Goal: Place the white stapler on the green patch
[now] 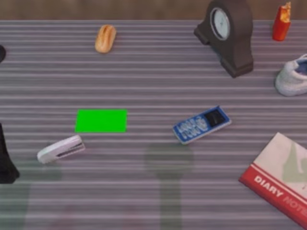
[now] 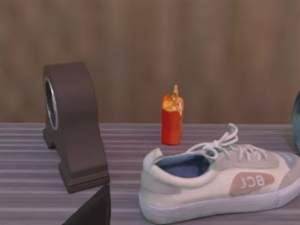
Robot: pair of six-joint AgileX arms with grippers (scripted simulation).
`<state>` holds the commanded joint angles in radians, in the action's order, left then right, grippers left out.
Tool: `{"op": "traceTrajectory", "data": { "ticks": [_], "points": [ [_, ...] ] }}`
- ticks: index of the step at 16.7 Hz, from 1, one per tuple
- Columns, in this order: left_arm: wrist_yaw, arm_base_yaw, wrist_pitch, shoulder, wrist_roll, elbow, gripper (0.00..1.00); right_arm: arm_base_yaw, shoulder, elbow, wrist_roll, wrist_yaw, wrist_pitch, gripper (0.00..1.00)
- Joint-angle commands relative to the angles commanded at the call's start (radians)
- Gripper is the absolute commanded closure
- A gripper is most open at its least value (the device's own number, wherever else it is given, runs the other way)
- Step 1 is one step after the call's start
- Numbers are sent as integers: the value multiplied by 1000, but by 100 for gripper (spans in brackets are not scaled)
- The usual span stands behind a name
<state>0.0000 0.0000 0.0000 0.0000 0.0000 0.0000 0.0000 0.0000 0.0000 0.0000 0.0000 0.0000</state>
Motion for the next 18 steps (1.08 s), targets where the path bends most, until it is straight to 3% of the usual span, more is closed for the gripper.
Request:
{"op": "traceTrajectory", "data": {
  "ticks": [4,8,18],
  "points": [
    [2,-8,-26,32,21,31,0,0,0,0,0,0,0,0],
    [6,-42,-165,222,136,210,0,0,0,0,0,0,0,0],
    [-4,-160,-763,1218,607,909,0,0,0,0,0,0,0,0]
  ]
}}
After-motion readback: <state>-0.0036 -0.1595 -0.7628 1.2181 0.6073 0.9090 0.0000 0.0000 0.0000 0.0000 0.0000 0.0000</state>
